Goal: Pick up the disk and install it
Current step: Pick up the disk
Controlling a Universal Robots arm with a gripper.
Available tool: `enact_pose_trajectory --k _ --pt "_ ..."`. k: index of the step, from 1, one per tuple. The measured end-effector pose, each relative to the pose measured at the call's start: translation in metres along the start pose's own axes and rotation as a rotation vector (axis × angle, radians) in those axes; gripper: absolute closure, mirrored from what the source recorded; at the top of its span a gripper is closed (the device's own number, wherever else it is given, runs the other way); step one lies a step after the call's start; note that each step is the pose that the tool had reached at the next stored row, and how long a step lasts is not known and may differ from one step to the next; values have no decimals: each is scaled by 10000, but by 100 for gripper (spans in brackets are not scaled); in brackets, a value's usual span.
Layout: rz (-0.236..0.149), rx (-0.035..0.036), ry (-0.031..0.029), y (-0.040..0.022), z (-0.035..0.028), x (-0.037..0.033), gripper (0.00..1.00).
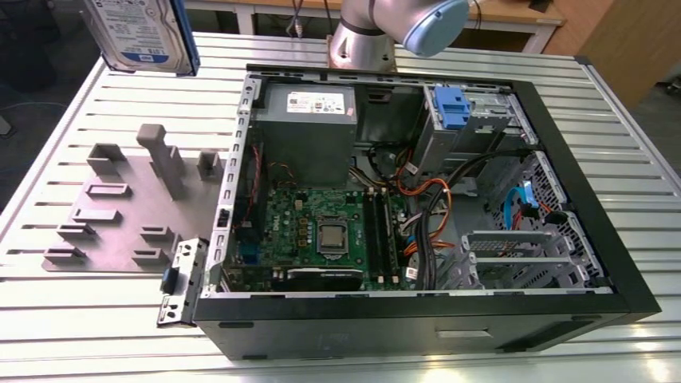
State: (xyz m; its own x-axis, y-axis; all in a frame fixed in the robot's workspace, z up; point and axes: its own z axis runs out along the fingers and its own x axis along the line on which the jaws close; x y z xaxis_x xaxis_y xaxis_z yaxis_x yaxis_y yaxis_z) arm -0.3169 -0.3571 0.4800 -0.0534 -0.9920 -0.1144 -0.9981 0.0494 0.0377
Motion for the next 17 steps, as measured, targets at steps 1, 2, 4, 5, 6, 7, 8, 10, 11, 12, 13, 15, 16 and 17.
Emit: enact_pose_trajectory --k 1,2,4,5,6,7,8,10,11,12,13,15,16,17 --pt "0 0 0 -14 0 -1 65" --pt "0 -1 0 -27 -1 -1 65" --pt "0 0 0 -47 -1 -2 65" --pt "0 0 0 -58 -2 -3 65" --pt "0 0 0 -69 -2 -4 65" --pt "0 1 -1 -79 -2 -4 65" --pt "0 0 0 -86 -3 -5 65" --pt "0 0 0 -108 -3 -6 65" --pt "-1 0 0 -121 -4 -6 65" --pt "0 0 0 -136 -4 -7 65" --pt "0 0 0 -151 -5 -8 65" --pt "0 0 0 -181 -6 -10 65" --pt "0 0 0 -197 -6 -10 65" --pt "1 0 0 -212 -7 -11 65"
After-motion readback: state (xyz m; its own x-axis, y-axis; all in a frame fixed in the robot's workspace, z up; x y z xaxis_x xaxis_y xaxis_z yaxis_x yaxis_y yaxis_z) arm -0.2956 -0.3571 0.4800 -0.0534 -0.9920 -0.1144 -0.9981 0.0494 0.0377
